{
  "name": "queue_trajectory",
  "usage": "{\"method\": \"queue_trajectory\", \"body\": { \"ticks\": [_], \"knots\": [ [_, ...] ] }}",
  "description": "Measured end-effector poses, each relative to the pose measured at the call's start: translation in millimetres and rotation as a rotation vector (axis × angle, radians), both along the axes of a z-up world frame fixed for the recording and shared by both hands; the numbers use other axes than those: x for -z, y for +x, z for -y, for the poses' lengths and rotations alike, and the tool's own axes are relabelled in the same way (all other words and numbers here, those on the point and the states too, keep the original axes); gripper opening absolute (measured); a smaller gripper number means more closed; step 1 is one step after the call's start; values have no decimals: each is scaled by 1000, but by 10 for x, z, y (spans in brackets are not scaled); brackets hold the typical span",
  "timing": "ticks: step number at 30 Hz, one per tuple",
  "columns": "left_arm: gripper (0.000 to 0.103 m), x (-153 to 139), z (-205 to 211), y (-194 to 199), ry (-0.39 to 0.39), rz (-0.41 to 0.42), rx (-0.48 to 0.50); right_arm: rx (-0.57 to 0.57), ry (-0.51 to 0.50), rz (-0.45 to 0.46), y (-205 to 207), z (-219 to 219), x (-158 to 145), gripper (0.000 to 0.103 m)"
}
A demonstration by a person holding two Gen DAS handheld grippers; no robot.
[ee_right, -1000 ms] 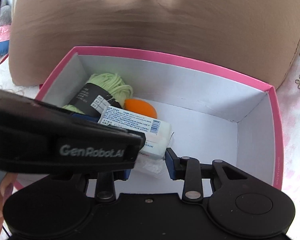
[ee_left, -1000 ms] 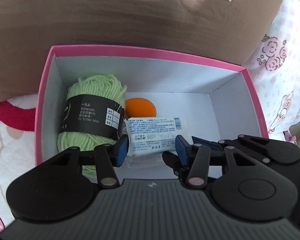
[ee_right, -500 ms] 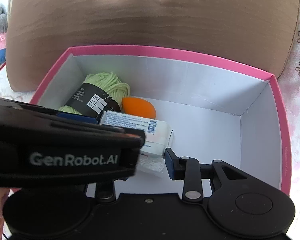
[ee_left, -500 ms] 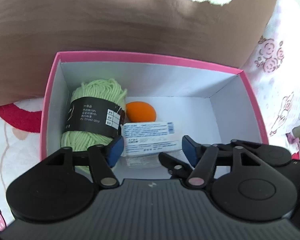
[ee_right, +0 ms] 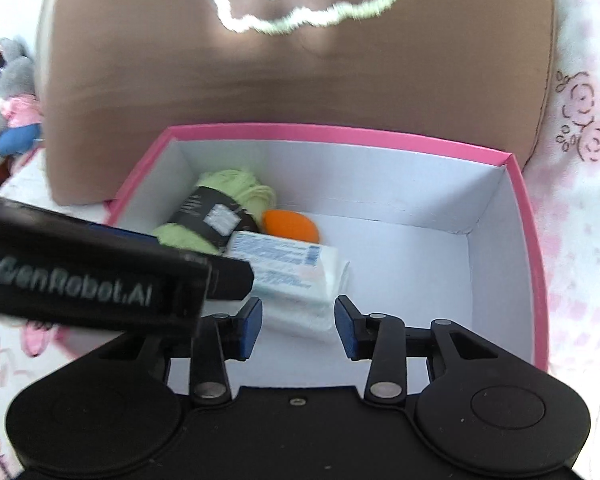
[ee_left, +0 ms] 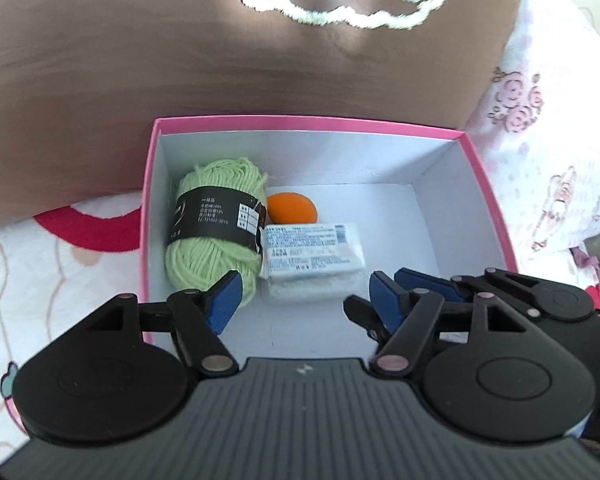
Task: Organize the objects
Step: 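Open the left tool and lift it out of the pink box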
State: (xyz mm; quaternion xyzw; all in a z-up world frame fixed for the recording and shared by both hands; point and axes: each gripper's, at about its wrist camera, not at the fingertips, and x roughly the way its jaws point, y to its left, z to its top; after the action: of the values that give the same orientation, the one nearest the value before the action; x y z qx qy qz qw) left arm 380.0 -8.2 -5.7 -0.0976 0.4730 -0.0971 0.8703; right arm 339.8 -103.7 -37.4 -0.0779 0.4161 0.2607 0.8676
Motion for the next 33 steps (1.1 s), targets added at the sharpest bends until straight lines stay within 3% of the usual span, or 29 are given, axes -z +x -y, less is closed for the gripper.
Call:
{"method": "queue_trajectory", "body": {
  "ticks": [8, 12, 17, 23, 27, 33],
  "knots": [
    [69, -425, -27, -366, -16, -32, 69, -38, -69, 100, -536, 143, -506, 51],
    [69, -681, -55, -613, -7, 6, 106, -81, -89, 135, -810, 264, -745, 52],
    [71, -895, -86, -950, -36, 26, 169, -91, -53, 119, -1033, 372, -926, 55],
    [73, -1029, -72, -1313, 13, 15, 185, -86, -25, 129, -1359, 482, -1116, 55],
    [73, -1114, -72, -1481, -1, -10, 185, -86, -54, 147, -1591, 528, -1230, 57],
    [73, -1284, -89, -1822, -45, 26, 217, -99, -77, 162, -1882, 637, -1345, 59]
  ]
}}
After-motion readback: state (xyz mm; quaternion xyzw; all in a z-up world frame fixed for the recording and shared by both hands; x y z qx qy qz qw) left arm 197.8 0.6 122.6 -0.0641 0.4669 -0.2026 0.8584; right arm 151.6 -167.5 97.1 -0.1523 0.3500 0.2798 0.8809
